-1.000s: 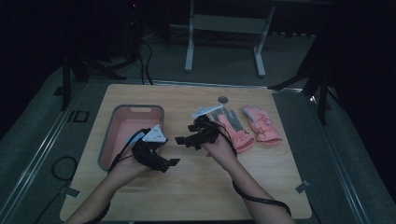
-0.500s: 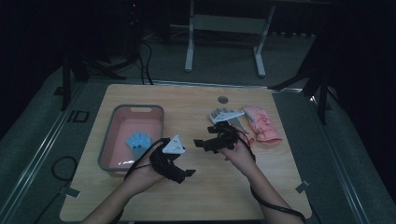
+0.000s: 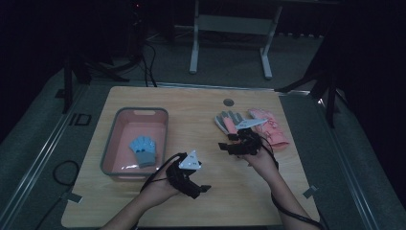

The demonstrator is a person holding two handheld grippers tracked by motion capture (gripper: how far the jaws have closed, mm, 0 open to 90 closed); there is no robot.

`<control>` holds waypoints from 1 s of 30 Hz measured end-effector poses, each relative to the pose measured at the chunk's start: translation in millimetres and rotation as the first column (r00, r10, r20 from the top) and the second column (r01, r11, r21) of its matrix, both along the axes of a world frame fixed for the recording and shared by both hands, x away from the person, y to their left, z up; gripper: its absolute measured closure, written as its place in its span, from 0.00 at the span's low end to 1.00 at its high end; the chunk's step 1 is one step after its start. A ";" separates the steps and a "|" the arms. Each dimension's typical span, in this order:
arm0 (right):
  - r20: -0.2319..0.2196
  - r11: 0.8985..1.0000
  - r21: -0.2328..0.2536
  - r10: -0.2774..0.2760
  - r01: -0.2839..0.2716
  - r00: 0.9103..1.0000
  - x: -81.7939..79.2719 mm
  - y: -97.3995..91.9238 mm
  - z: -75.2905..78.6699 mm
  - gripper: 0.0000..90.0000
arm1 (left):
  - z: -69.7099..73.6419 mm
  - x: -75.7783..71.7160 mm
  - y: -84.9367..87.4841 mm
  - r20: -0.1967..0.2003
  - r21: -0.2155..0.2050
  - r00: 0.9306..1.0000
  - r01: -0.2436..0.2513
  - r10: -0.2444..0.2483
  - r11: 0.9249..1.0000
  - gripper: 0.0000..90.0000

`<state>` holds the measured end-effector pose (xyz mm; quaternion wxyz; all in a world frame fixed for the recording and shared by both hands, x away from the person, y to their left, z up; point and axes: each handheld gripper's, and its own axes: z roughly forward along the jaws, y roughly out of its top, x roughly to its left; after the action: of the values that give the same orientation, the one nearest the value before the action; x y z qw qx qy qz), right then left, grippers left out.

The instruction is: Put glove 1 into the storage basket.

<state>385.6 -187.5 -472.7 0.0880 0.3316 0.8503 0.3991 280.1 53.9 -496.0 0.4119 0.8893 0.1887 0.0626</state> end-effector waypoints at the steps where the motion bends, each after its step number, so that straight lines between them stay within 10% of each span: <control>1: 0.009 1.000 -0.001 -0.009 0.009 1.000 1.0 -4.9 -1.4 0.46 | -2.7 -1.1 -1.3 0.000 -0.001 1.000 -0.004 0.004 1.000 0.15; 16: 0.053 0.994 -0.013 -0.111 0.112 0.992 29.4 -56.2 -10.3 0.61 | -47.0 -12.8 -1.8 -0.024 0.049 1.000 -0.011 0.013 0.999 0.02; 30: 0.033 0.979 -0.066 -0.193 0.195 0.981 86.1 -56.0 -27.2 0.69 | -57.1 -19.1 4.5 -0.012 0.015 1.000 -0.021 0.021 1.000 0.02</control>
<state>471.7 -243.5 -499.9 0.1490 0.4043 0.8261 0.3631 261.0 58.4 -553.1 0.4035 0.8906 0.2000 0.0627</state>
